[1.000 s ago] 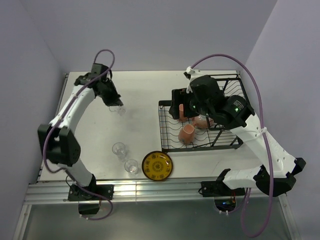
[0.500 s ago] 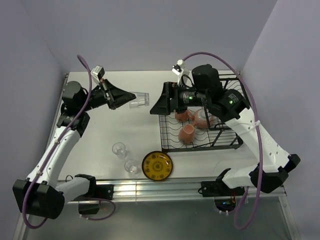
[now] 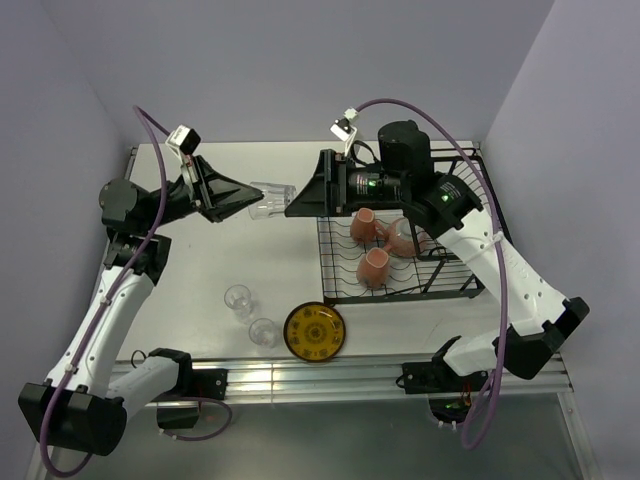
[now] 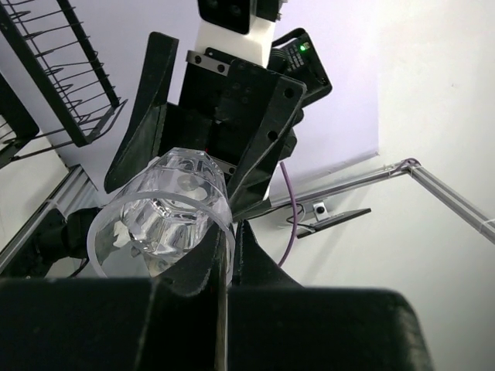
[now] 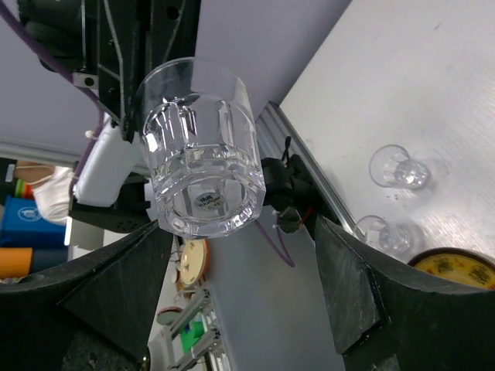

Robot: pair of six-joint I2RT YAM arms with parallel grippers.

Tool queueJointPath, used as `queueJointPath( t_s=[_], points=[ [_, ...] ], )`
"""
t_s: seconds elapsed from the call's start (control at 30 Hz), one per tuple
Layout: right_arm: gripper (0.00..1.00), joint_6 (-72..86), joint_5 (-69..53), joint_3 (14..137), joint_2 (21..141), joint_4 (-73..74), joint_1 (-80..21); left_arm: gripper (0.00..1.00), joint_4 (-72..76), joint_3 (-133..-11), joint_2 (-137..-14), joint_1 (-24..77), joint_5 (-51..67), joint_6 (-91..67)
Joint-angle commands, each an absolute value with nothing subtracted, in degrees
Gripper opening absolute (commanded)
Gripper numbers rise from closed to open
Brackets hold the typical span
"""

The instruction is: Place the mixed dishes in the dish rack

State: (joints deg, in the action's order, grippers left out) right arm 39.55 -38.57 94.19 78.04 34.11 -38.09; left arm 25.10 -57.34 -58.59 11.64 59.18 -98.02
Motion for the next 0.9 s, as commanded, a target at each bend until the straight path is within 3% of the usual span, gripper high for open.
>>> queueJointPath(
  t_s=[0.0,0.23,0.5,0.57,0.63,0.67,0.7,0.77,0.8,0.87],
  points=[
    [0.80,42.70,-41.39,92.90,77.70,26.90,-37.62,0.00,29.97,-56.87,-56.69,11.51,60.73,-100.63],
    [0.74,47.80,-44.91,90.88,77.87,18.39,-37.62,0.00,30.41,-56.78,-56.25,11.51,60.82,-101.60],
    [0.59,54.66,-48.42,89.04,78.48,9.76,-37.62,0.00,30.06,-55.72,-55.63,11.60,60.47,-101.60],
    [0.43,55.46,-49.57,89.12,79.10,8.18,-37.62,0.00,30.50,-55.72,-55.72,11.60,60.47,-101.95],
    [0.16,56.86,-50.36,89.03,79.89,7.21,-37.62,0.00,30.67,-55.72,-55.81,11.60,60.12,-102.13],
    [0.00,56.95,-50.36,89.21,80.07,7.47,-37.62,0.06,30.76,-55.90,-55.90,11.60,60.03,-102.22],
    [0.00,56.00,-50.19,89.56,80.16,8.08,-37.62,0.23,30.24,-55.99,-56.07,11.60,59.86,-102.22],
    [0.00,53.71,-46.95,90.00,80.07,12.46,-37.44,0.73,26.48,-57.73,-56.08,11.51,59.07,-98.72],
    [0.00,50.74,-45.63,90.78,80.07,14.74,-37.09,0.99,17.06,-58.88,-55.90,11.34,58.28,-95.74],
    [0.00,47.30,-39.59,92.02,80.33,23.35,-35.69,0.99,3.33,-64.99,-55.99,10.38,53.56,-82.93]
  ],
)
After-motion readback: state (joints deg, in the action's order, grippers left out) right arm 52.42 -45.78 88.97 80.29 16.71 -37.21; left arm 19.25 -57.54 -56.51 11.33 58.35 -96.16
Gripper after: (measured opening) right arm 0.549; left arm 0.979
